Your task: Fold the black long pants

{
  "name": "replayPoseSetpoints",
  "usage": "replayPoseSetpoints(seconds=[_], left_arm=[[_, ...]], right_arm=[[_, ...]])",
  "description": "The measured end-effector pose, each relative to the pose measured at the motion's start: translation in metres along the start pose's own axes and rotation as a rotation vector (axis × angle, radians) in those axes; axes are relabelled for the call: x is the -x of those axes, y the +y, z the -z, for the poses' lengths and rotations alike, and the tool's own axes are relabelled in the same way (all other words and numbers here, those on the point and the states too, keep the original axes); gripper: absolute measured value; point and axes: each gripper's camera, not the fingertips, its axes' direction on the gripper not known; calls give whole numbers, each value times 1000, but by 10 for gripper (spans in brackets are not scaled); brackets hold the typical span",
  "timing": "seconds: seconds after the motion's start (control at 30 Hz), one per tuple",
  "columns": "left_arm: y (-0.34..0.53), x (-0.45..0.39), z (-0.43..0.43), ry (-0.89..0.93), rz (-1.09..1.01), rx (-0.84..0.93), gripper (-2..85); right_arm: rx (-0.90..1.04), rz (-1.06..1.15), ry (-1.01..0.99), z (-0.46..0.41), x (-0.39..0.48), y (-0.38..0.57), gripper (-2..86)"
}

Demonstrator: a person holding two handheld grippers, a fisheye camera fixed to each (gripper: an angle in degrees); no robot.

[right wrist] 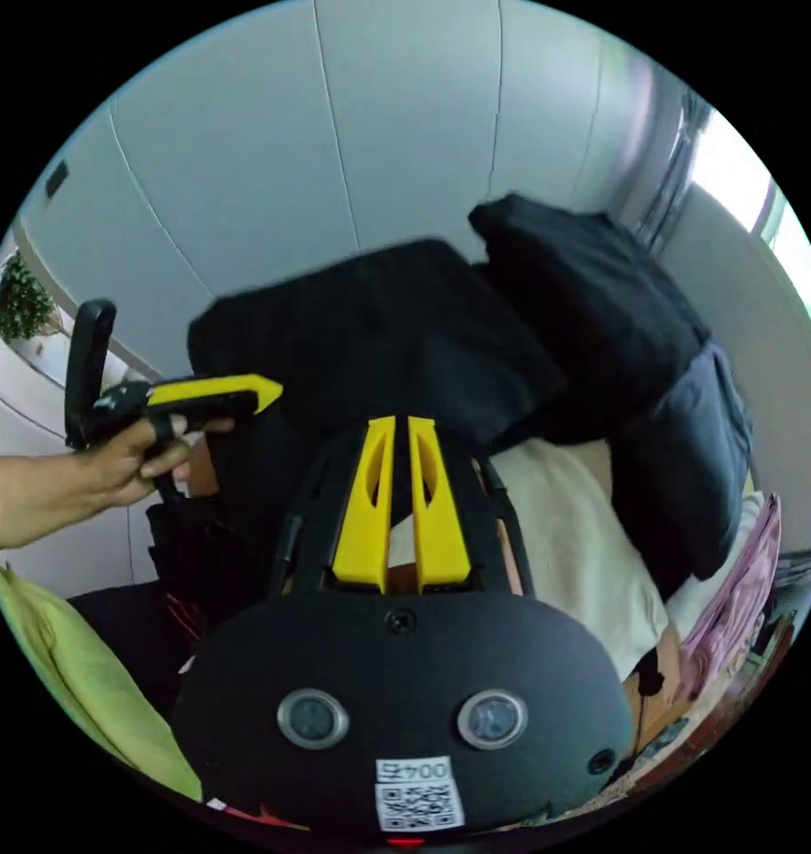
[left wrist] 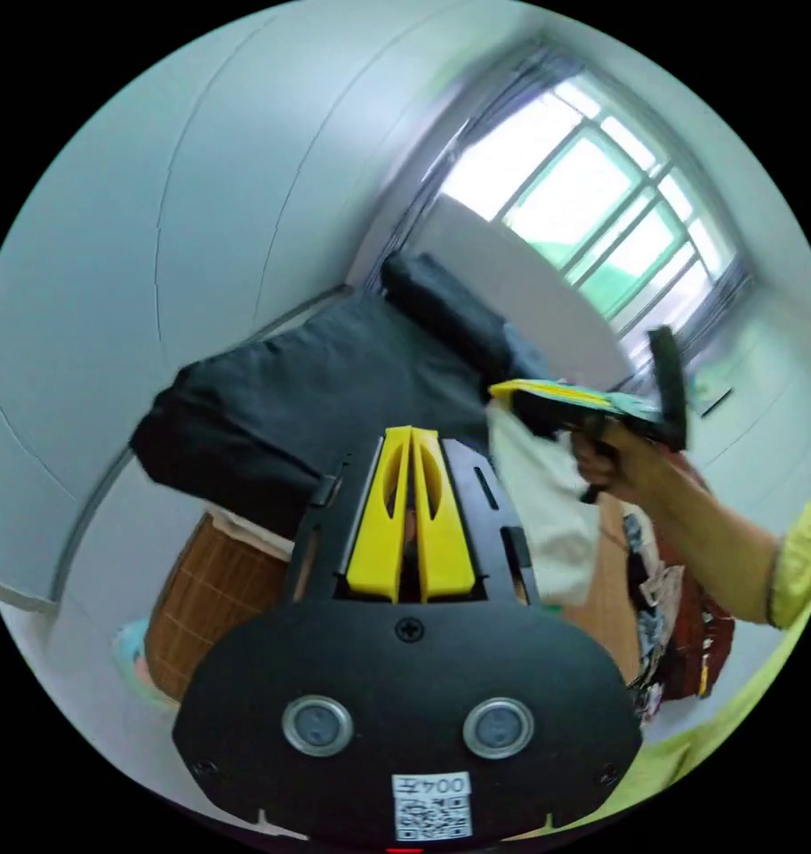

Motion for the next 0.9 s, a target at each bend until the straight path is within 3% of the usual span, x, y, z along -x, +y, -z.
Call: replayPoseSetpoints(seconds=[0.03, 0.1, 0.17, 0.27, 0.47, 0.7, 0.8, 0.9], left_arm=[[-7, 14, -28, 0, 41, 80, 1], [-16, 30, -28, 97, 173, 89, 1], [-26, 18, -2, 93, 127, 58, 1], [-11, -6, 49, 144, 22, -11, 1], [68, -52, 48, 189, -48, 243, 1], [64, -54, -26, 5, -191, 369, 3], [43, -21, -31, 136, -104, 406, 5], [18, -10, -3, 322, -61, 350, 10]], right_arm=[[90, -24, 15, -19, 2, 12, 7], [52, -67, 6, -3, 0, 32, 2], [-114, -175, -24, 55, -11, 81, 3], [-197, -317, -104, 102, -26, 177, 24], [-11, -691, -288, 58, -13, 361, 65], [187, -765, -256, -40, 16, 433, 88], [88, -950, -384, -55, -15, 471, 89], [-34, -914, -425, -36, -20, 494, 143]])
